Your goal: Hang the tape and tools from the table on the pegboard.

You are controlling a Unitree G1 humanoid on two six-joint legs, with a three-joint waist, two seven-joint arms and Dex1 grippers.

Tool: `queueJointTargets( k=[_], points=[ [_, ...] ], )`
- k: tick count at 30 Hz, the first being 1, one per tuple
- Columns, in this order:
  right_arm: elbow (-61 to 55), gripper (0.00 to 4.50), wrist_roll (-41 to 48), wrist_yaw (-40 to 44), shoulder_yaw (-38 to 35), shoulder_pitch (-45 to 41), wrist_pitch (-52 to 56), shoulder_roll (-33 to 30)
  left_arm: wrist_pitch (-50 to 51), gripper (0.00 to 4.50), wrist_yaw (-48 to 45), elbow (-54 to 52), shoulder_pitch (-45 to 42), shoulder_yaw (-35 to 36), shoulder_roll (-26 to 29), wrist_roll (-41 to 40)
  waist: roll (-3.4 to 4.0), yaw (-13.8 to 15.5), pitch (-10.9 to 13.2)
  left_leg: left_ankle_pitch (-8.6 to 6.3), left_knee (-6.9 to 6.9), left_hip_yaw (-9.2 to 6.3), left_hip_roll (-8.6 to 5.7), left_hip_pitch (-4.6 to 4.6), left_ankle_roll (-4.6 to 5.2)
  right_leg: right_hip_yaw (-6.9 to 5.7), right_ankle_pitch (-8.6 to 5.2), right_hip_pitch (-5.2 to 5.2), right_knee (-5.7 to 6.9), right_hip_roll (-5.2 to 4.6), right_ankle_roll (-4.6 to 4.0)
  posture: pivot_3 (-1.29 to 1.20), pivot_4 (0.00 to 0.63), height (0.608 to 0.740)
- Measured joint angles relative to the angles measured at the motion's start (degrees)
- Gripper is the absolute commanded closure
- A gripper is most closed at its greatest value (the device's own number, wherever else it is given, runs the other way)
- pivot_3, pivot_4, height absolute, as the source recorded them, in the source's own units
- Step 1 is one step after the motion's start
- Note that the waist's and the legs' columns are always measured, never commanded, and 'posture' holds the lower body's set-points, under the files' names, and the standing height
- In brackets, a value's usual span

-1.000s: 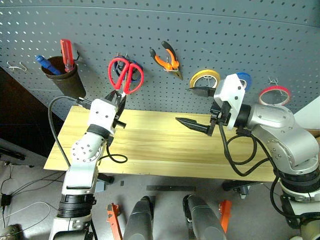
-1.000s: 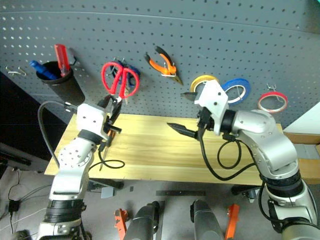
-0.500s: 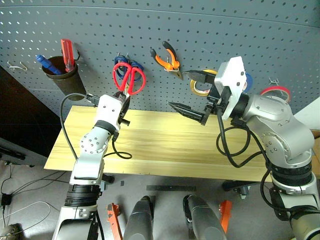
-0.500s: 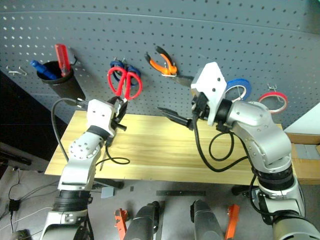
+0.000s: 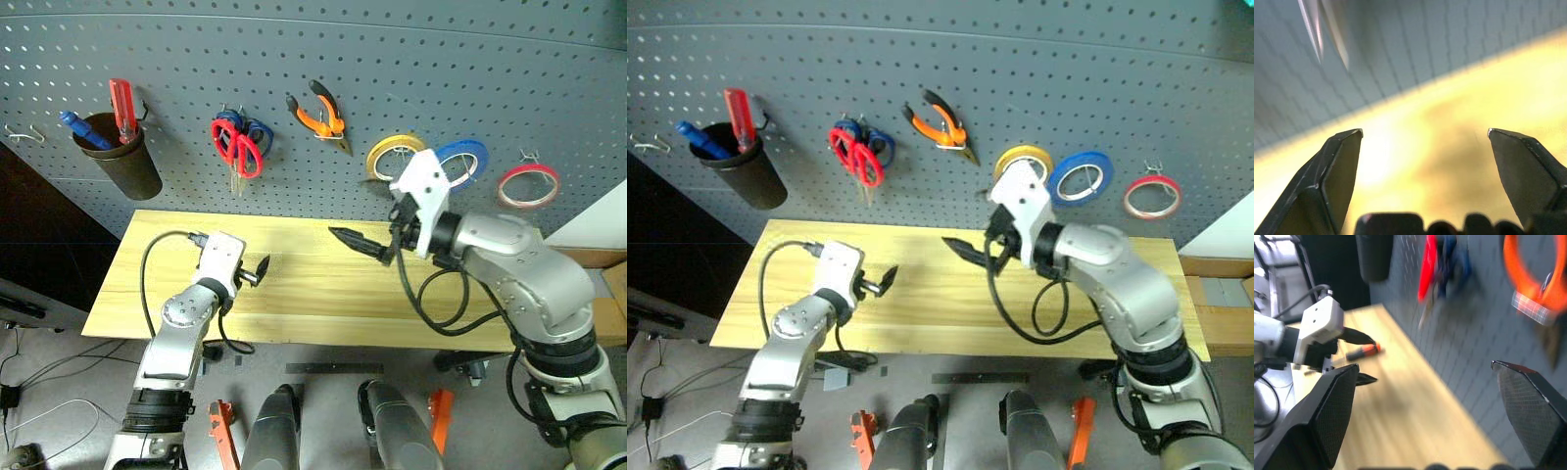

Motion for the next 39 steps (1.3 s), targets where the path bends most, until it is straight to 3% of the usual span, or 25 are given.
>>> queueJointTargets(
  k=[4, 11, 16, 26, 33, 35, 37, 39],
  points=[
    [-1.7, 0.0, 1.9, -6.9, 1.5, 0.0, 12.8, 8.5, 7.1, 0.02, 2.1, 4.1, -3.6, 6.5, 2.8, -2.1, 0.06, -0.4, 0.1, 0.0, 0.0, -0.01, 0.06, 0.01, 0.0, 0.0, -0.02, -0.01, 0.01, 0.09, 0.02, -0.09, 0.347, 0.74],
    [3.2, 0.0, 1.4, -13.9, 3.3, -3.4, 21.2, 18.7, 15.2, 0.02, 2.5, 15.5, -9.4, 12.3, 8.0, -4.2, 0.32, -0.8, 1.2, -0.01, -0.03, 0.0, 0.0, -0.01, 0.0, -0.01, -0.09, -0.05, -0.02, 0.05, 0.14, -0.09, 0.388, 0.74],
    [8.7, 0.0, -0.6, -15.4, 5.6, -5.5, 21.2, 20.7, 16.3, 0.02, 1.2, 26.6, -14.7, 10.9, 9.1, -4.3, 0.29, -0.7, 1.9, -0.01, -0.12, 0.0, -0.02, -0.09, 0.0, -0.01, -0.07, -0.16, -0.06, 0.03, 0.09, -0.09, 0.398, 0.74],
    [10.0, 0.0, -1.6, -15.0, 7.2, -7.4, 20.3, 22.1, 7.4, 0.02, 0.8, 47.3, -26.8, 7.9, 8.4, -3.1, 0.23, -0.9, 2.7, -0.02, -0.29, 0.07, 0.0, -0.1, -0.02, -0.01, -0.08, -0.24, -0.13, -0.01, 0.1, -0.11, 0.385, 0.74],
    [11.8, 0.0, -2.8, -14.1, 8.1, -9.4, 18.2, 21.8, 5.1, 2.18, 1.4, 48.2, -26.5, 8.2, 7.6, -3.8, 0.21, -1.0, 2.7, -0.02, -0.42, 0.15, 0.03, -0.09, -0.03, 0.0, -0.07, -0.37, -0.1, -0.05, 0.1, -0.11, 0.355, 0.74],
    [12.3, 0.0, -2.9, -13.7, 8.1, -10.0, 17.1, 21.9, 5.4, 2.97, 1.4, 46.2, -25.1, 8.3, 7.4, -4.2, 0.21, -1.0, 2.7, -0.02, -0.44, 0.15, 0.04, -0.09, -0.03, 0.0, -0.07, -0.37, -0.12, -0.08, 0.1, -0.11, 0.345, 0.74],
    [12.7, 0.0, -3.2, -13.5, 8.1, -10.1, 16.5, 21.6, 5.5, 3.51, 1.6, 44.1, -23.3, 8.5, 7.4, -4.6, 0.21, -1.1, 2.7, -0.02, -0.47, 0.18, 0.03, -0.09, -0.03, 0.01, -0.07, -0.4, -0.12, -0.1, 0.09, -0.11, 0.337, 0.74],
    [13.1, 0.0, -3.7, -13.0, 8.2, -10.3, 15.6, 20.8, 5.7, 3.58, 2.5, 41.3, -21.2, 8.9, 7.2, -5.1, 0.2, -1.1, 2.7, -0.02, -0.51, 0.2, 0.03, -0.09, -0.04, 0.03, -0.07, -0.44, -0.11, -0.15, 0.09, -0.11, 0.33, 0.74]
  ],
)
